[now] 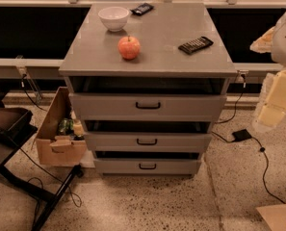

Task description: Open top drawer

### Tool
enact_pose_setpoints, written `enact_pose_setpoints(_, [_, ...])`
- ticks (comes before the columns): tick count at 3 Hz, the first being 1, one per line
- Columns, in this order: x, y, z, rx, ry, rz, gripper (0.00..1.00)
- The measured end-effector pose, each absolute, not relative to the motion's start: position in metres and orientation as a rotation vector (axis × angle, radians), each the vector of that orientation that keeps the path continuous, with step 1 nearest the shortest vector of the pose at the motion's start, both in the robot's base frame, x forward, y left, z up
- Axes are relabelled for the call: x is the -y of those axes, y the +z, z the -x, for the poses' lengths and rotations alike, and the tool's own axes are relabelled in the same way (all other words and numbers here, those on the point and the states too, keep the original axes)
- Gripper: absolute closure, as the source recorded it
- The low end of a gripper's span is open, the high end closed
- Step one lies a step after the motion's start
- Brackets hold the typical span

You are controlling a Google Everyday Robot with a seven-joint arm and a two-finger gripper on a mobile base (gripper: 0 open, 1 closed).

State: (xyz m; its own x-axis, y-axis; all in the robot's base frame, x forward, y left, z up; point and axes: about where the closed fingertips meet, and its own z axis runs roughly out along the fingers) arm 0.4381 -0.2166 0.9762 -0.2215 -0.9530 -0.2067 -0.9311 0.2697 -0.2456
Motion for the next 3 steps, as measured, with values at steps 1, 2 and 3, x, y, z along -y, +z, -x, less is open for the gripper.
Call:
enact_pose_setpoints(1, [0.213,0.974,-0.438,-2.229,-0.095,1.728,0.0])
enact_pose_setpoints(2, [0.175,0.944,-0.43,-2.18,-0.046,1.783,0.0])
enact_pose_setpoints(3, [0.126,0.871,-0.445,-2.082,0.003,1.845,0.0])
